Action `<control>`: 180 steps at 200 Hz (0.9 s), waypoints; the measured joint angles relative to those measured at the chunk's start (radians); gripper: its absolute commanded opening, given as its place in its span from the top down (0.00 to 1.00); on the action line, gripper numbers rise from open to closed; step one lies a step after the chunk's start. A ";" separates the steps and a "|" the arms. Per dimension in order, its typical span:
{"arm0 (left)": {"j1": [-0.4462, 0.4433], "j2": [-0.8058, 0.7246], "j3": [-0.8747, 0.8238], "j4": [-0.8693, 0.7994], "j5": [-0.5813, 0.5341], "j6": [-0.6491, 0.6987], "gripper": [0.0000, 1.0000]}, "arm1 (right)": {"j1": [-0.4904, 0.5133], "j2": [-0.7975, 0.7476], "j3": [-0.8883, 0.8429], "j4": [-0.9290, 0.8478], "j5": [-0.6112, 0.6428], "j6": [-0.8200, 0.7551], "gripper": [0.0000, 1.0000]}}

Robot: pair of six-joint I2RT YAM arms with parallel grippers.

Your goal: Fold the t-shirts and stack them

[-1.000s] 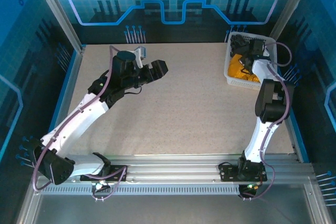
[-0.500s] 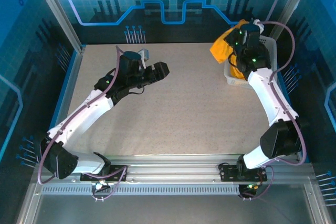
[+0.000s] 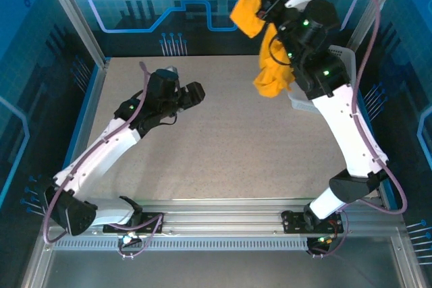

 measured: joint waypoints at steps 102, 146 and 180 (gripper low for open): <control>0.000 -0.248 -0.171 -0.163 -0.069 -0.074 0.25 | 0.110 0.149 -0.317 -0.349 -0.166 0.081 0.33; -0.074 -0.142 -0.302 -0.158 0.070 -0.133 0.26 | -0.050 -0.153 -0.743 -0.362 -0.164 0.143 0.37; -0.177 0.043 -0.286 -0.097 0.112 -0.154 0.26 | -0.079 -0.269 -0.958 -0.387 -0.154 0.171 0.39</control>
